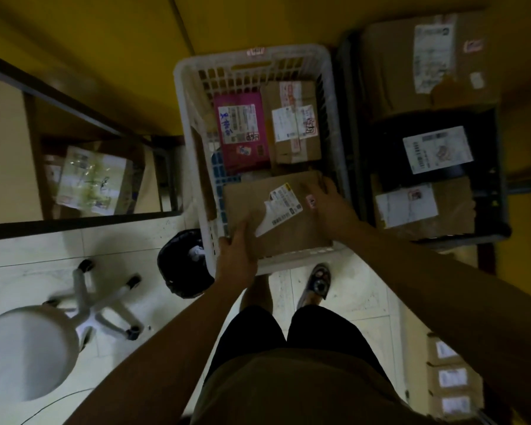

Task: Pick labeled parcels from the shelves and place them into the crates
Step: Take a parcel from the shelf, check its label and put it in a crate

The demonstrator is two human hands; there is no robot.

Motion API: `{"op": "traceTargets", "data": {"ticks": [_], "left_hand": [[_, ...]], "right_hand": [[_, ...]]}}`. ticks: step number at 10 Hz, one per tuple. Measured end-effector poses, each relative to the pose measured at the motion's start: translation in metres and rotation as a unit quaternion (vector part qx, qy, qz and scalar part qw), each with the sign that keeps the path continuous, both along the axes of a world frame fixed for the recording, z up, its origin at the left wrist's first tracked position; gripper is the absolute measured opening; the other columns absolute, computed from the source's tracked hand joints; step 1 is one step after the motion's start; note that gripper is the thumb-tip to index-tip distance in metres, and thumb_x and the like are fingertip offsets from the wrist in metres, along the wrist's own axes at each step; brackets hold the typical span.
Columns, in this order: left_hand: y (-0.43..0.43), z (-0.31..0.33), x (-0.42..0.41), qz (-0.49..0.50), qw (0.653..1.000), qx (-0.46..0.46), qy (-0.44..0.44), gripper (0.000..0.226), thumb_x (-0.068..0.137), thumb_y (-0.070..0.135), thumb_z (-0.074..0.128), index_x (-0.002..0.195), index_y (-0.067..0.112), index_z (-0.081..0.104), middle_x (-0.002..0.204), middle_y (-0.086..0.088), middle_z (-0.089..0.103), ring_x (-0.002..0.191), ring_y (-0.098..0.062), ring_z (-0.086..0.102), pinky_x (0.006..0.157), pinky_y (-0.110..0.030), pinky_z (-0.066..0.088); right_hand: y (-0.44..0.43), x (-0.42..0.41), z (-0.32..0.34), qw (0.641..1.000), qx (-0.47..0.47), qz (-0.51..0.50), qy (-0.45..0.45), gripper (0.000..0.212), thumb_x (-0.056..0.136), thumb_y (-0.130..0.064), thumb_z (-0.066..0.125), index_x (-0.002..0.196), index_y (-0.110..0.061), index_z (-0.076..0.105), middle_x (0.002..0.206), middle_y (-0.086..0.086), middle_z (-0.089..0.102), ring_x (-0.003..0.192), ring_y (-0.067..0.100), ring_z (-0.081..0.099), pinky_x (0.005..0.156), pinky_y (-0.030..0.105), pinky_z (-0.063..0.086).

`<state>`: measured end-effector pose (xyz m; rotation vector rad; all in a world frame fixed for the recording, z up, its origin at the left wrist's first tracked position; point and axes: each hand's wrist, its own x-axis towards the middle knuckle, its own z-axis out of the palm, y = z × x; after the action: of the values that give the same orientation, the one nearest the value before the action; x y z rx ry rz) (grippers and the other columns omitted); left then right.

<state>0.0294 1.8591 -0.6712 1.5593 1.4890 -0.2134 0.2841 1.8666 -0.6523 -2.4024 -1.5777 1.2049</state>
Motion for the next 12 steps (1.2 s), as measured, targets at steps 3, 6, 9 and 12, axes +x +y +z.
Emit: {"op": "traceTargets", "data": {"ticks": [3,6,9,12], "left_hand": [[0.001,-0.013,0.010,-0.128,0.989,-0.072,0.014,0.020,0.093,0.019,0.055,0.101,0.001,0.059,0.093,-0.011,0.060,0.092,-0.033,0.064,0.071,-0.031,0.043],[0.057,0.082,0.040,-0.302,0.949,0.050,0.076,0.063,0.095,0.036,0.050,0.150,0.010,0.034,0.145,-0.020,0.046,0.124,-0.035,0.052,0.100,-0.042,0.047],[0.081,0.236,0.173,-0.408,0.866,0.278,0.079,0.073,0.092,0.048,0.031,0.154,0.010,0.032,0.151,-0.021,0.039,0.136,-0.039,0.043,0.105,-0.049,0.041],[-0.076,0.306,0.330,-0.536,0.750,0.379,-0.083,0.074,0.101,0.035,0.050,0.162,0.018,0.011,0.154,-0.018,0.034,0.132,-0.040,0.045,0.103,-0.053,0.043]], "right_hand": [[-0.036,-0.005,-0.018,0.989,-0.094,0.109,-0.009,0.077,0.091,-0.028,0.069,0.157,-0.013,0.032,0.165,0.015,0.022,0.147,0.042,0.031,0.118,0.056,0.032],[-0.005,0.043,0.073,0.997,-0.028,0.071,0.004,0.028,0.098,-0.010,0.060,0.122,0.004,0.062,0.124,0.023,0.062,0.116,0.038,0.060,0.097,0.030,0.047],[-0.086,0.137,0.218,0.990,0.059,0.020,-0.125,0.067,0.104,-0.025,0.052,0.160,-0.010,0.020,0.165,0.010,0.023,0.150,0.029,0.025,0.119,0.043,0.030],[-0.328,0.211,0.304,0.947,0.092,-0.162,-0.262,0.060,0.100,-0.031,0.054,0.154,-0.009,0.037,0.155,0.017,0.040,0.141,0.034,0.040,0.115,0.043,0.034]]}}
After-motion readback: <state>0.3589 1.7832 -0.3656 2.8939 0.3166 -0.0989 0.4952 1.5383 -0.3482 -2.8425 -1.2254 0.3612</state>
